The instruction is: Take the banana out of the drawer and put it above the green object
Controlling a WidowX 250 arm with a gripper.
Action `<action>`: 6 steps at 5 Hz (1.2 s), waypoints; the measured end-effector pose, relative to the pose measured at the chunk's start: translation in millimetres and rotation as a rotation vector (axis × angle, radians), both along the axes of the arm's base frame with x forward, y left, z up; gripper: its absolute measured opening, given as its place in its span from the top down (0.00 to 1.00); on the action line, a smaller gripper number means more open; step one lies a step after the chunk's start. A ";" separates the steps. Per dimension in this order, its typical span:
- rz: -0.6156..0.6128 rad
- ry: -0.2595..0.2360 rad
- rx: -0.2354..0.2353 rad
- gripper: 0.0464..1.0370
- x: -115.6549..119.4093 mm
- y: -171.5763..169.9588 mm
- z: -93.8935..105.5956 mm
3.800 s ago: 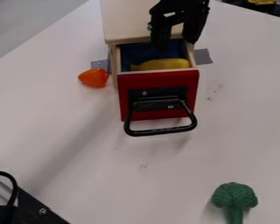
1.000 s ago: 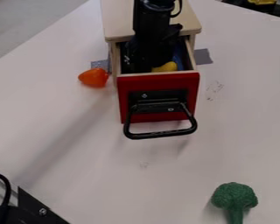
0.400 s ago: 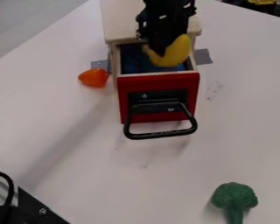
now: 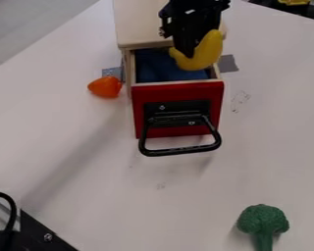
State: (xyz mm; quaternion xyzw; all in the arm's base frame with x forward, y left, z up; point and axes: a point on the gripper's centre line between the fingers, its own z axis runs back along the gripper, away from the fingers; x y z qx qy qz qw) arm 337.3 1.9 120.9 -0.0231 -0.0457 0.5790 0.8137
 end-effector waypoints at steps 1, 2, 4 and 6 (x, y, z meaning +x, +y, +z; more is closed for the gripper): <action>-0.013 -0.037 -0.013 0.59 -2.8 -7.1 16.6; -0.033 -0.056 -0.020 0.59 -5.5 -14.1 27.3; -0.068 -0.100 -0.034 0.59 -8.9 -27.9 43.0; -0.123 -0.140 -0.016 0.59 -20.3 -31.5 50.4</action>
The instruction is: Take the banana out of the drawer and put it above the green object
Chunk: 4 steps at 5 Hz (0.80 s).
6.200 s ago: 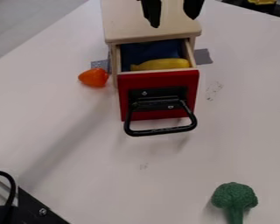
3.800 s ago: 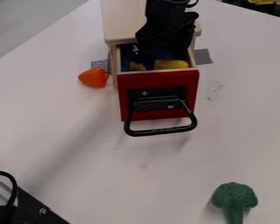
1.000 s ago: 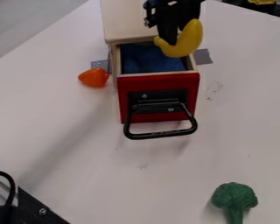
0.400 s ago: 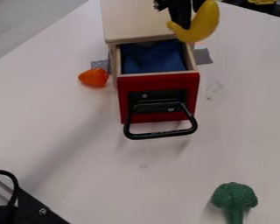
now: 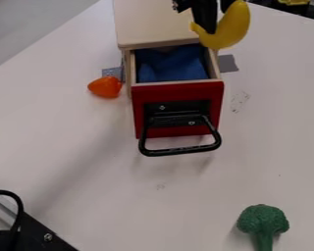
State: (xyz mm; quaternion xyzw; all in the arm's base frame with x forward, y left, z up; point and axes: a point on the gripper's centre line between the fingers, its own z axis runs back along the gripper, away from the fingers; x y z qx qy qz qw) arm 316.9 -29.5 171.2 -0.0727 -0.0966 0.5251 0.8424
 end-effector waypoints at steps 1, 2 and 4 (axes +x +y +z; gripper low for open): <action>-0.027 0.003 0.004 0.59 1.6 -4.6 -3.9; -0.075 0.032 0.004 0.59 5.4 -18.0 -17.5; -0.148 0.016 0.004 0.59 5.8 -34.5 -16.8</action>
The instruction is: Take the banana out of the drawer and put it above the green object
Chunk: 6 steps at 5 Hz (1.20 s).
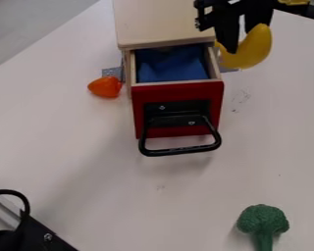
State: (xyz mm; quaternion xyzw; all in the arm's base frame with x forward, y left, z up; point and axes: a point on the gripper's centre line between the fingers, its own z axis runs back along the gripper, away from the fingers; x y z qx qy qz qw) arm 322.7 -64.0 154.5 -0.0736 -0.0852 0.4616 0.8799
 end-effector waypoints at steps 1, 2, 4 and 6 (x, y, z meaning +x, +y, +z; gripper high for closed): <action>-0.063 -0.001 -0.004 0.59 -3.3 -12.7 -3.3; -0.140 0.009 0.028 0.59 -12.2 -28.8 -11.4; -0.290 0.010 0.142 0.59 -34.8 -55.8 -33.8; -0.326 0.033 0.190 0.59 -42.1 -50.1 -65.0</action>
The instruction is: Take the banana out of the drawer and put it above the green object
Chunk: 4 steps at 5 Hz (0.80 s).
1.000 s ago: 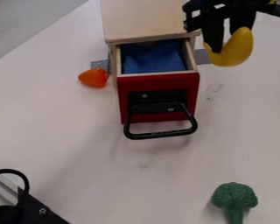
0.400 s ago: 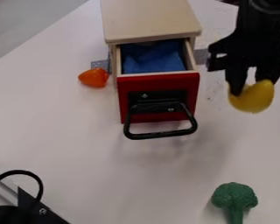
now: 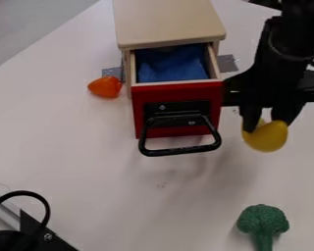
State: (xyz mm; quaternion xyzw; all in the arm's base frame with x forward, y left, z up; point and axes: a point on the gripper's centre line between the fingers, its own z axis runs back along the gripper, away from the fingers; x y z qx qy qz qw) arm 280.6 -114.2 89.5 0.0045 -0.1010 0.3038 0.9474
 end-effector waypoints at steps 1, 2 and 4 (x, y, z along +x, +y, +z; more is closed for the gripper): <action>0.005 0.011 0.013 0.59 -3.5 7.3 -10.3; 0.013 0.033 0.028 0.59 -6.1 14.6 -22.1; 0.022 0.064 0.049 0.59 -9.5 24.3 -39.0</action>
